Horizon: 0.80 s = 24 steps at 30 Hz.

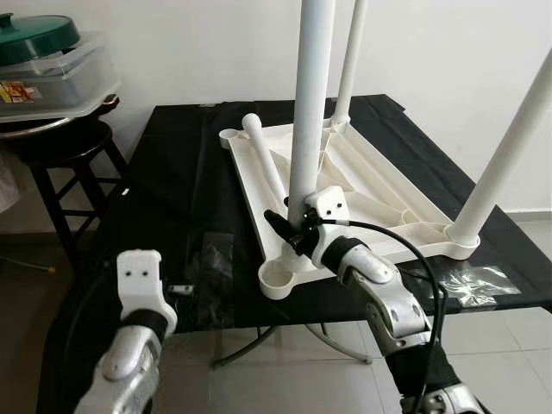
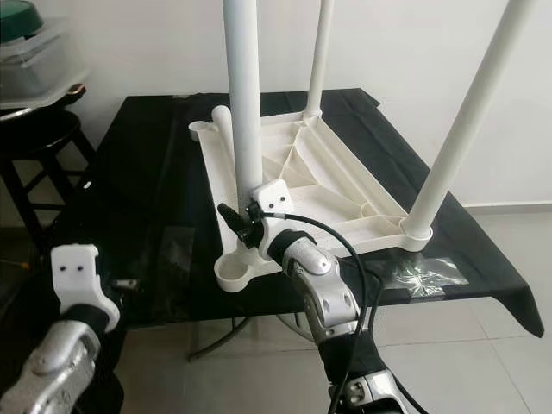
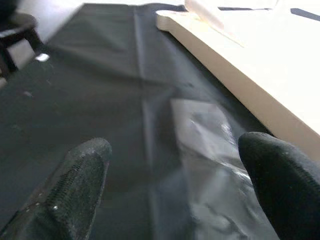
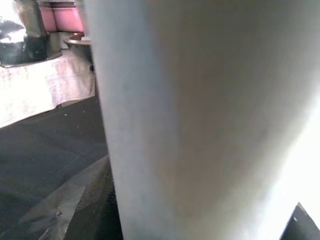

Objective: Building children table

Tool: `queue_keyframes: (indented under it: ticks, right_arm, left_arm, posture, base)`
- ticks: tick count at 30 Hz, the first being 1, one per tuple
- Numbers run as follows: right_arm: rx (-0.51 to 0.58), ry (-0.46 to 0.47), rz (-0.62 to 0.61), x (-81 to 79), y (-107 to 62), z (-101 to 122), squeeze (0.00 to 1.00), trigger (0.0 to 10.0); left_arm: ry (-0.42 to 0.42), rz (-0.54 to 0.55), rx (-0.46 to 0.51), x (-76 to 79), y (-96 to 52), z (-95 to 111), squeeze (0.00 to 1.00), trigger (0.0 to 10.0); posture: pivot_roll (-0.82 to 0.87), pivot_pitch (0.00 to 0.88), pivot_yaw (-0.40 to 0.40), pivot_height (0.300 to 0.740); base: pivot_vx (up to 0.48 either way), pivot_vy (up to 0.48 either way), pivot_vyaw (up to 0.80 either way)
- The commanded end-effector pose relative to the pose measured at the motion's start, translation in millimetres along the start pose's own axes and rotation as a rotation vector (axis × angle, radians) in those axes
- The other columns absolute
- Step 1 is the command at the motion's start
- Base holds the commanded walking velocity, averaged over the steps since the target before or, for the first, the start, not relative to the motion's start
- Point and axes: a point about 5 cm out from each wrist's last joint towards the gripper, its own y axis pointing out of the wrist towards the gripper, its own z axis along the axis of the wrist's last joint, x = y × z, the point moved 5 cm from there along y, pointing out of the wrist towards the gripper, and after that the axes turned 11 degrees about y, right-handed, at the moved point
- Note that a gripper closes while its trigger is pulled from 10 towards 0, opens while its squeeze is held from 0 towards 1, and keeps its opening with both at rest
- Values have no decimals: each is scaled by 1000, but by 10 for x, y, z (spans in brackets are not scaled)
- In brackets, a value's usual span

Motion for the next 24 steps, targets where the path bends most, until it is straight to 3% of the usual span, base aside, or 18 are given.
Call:
queue_keyframes:
  ticks: [1,5,9,21,24]
  right_arm:
    - [9,1,5,-43,-15,-14,0,10000]
    - [4,6,5,-49,-49,-83,0,10000]
    - [-5,26,25,-95,-75,-200,0,10000]
    - [4,40,51,-147,-55,-198,0,10000]
    - [17,39,58,-155,-50,-172,0,10000]
  left_arm:
    - [27,8,29,24,-35,47,0,10000]
    - [9,4,22,41,-56,1,0,10000]
    - [53,-1,20,50,-41,-34,0,10000]
    - [102,22,25,28,-17,-37,0,10000]
    - [116,27,31,22,-8,-27,0,10000]
  posture:
    - [-17,43,-6,740]
    - [-10,36,-7,740]
    - [-2,33,-8,740]
    - [0,30,-6,740]
    - [0,29,-5,740]
  base:
    - [0,0,0]
    - [0,0,0]
    - [0,0,-800]
    - [0,0,-800]
    - [0,0,0]
